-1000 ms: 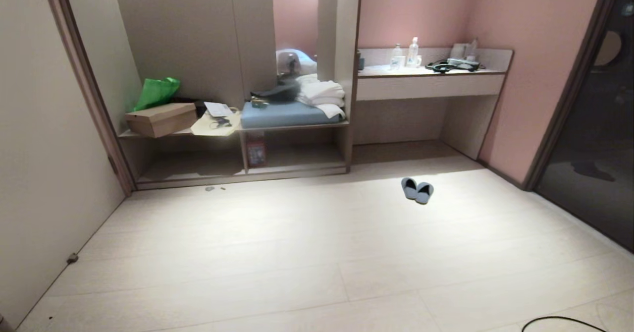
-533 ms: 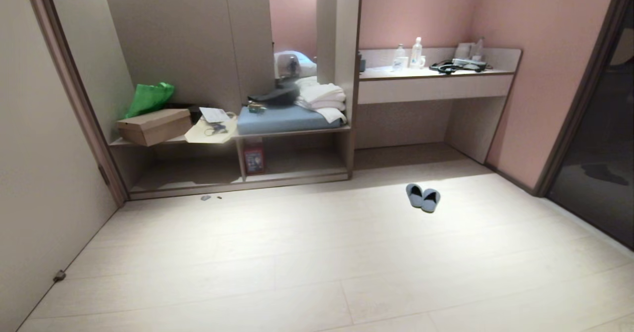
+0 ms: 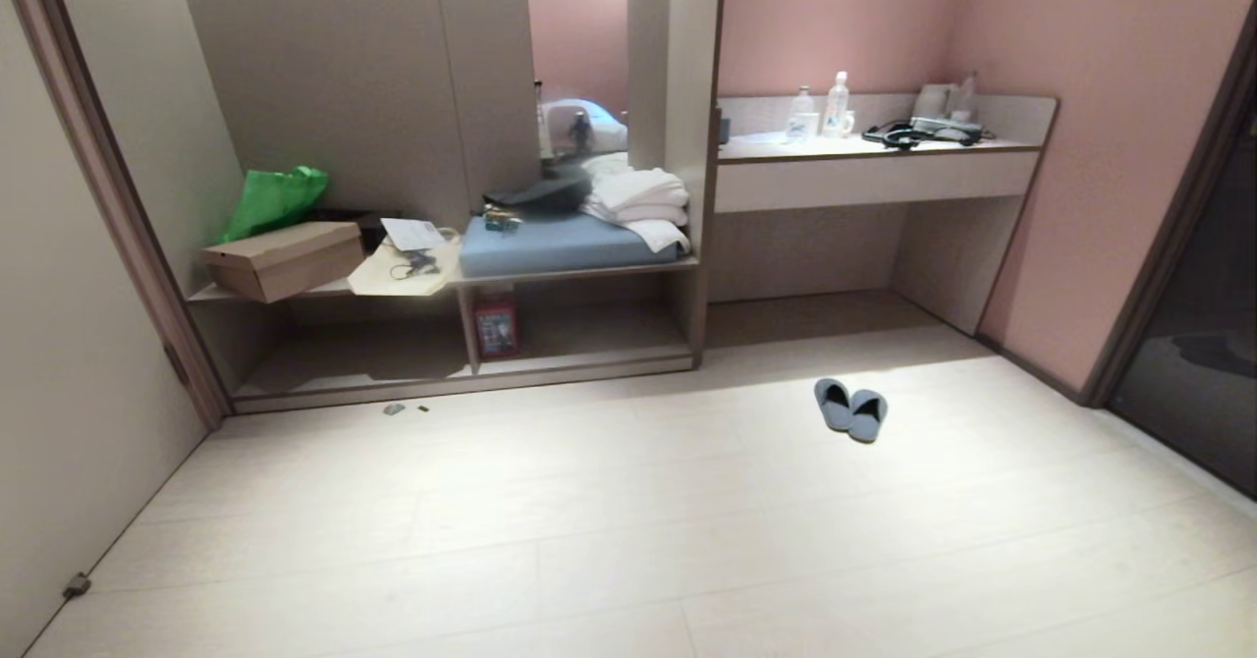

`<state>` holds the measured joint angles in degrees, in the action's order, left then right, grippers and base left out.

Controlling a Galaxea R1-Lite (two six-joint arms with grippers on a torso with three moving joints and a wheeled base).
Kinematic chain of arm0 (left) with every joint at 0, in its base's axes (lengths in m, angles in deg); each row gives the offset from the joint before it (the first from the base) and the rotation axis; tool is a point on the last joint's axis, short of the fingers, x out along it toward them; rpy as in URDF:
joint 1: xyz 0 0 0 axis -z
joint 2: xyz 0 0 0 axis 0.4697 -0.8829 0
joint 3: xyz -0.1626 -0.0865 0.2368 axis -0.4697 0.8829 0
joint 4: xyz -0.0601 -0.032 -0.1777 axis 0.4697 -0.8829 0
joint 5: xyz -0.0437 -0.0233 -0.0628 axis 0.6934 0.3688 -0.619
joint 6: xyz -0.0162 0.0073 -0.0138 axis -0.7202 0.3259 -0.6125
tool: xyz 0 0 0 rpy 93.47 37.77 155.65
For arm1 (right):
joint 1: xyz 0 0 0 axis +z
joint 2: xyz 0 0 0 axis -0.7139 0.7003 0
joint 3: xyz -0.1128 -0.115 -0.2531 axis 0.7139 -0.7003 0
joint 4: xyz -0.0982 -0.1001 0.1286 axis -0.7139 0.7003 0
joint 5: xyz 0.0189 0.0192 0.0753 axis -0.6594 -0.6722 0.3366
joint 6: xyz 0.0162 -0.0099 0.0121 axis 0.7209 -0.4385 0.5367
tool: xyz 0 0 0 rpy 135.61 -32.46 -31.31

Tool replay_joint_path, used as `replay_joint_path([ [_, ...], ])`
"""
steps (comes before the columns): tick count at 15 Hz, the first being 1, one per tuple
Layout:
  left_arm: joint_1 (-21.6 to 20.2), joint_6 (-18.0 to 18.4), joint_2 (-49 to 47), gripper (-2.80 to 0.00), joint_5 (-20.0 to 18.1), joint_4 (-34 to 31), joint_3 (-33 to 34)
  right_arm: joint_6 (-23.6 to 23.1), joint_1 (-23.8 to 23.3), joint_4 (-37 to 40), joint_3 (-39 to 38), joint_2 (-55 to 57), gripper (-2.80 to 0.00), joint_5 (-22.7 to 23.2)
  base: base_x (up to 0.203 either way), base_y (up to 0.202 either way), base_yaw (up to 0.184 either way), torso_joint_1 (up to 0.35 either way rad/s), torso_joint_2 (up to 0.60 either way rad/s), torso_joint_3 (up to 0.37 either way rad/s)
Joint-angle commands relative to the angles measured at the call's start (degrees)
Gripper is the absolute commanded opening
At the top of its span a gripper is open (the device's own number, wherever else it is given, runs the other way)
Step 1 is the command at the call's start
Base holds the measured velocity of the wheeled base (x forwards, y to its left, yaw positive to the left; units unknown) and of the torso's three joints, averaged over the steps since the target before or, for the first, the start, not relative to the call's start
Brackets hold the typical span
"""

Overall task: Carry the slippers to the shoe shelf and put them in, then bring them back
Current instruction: Pick up the slippers on the floor

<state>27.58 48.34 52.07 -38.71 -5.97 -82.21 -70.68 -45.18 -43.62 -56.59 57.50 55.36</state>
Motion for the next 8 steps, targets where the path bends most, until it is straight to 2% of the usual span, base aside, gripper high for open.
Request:
replay_joint_path([
  [1, 0.0, -0.06, -0.04, -2.8, 0.04, -0.02, 0.0, 0.07, -0.02, -0.07, 0.0, 0.02, -2.8, 0.07, 0.199, 0.0, -0.001, 0.002, 0.0, 0.002],
  [8, 0.0, -0.1, -0.04, -2.8, 0.04, -0.02, 0.0, 0.07, -0.02, -0.07, 0.0, 0.02, -2.8, 0.07, 0.195, 0.0, 0.0, 0.002, 0.0, 0.003],
])
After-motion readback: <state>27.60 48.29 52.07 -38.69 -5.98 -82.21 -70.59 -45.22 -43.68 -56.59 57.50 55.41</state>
